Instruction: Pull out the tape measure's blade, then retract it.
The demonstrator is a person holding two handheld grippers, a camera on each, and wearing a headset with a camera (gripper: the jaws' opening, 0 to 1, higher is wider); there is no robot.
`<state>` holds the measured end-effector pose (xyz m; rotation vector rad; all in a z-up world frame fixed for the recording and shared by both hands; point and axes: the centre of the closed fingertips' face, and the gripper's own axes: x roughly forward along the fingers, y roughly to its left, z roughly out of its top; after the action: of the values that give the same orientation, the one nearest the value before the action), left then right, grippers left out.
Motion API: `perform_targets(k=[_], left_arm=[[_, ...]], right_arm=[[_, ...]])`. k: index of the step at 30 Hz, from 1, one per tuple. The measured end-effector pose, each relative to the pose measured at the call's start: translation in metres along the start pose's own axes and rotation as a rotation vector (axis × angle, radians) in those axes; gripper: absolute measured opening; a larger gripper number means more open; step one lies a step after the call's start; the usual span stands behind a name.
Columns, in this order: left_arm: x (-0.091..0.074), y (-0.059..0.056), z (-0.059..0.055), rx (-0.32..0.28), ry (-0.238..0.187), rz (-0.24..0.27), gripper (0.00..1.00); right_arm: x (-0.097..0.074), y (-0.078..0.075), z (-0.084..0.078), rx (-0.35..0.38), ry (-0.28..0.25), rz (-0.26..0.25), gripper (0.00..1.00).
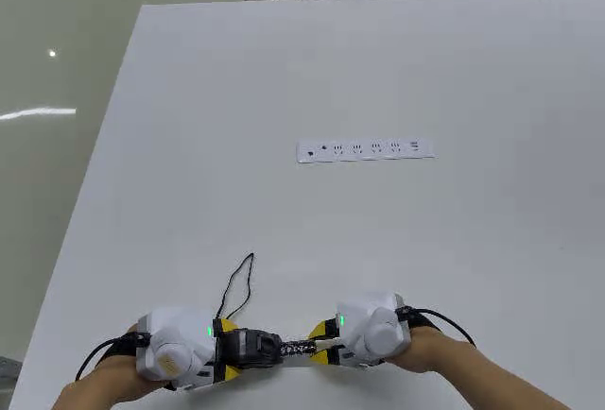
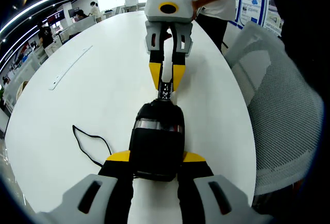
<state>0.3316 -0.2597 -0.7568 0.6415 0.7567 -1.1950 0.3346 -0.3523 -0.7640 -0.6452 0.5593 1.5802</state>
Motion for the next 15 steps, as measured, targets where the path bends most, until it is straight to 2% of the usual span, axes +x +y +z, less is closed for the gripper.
perform_targets(k=[15], left_arm=[[0.0003, -0.0003, -0.0003, 0.010, 0.009, -0.006, 0.28]], right_arm=[[-0.0053, 0.0008, -0.0038, 0.001, 0.005, 0.002, 0.10]])
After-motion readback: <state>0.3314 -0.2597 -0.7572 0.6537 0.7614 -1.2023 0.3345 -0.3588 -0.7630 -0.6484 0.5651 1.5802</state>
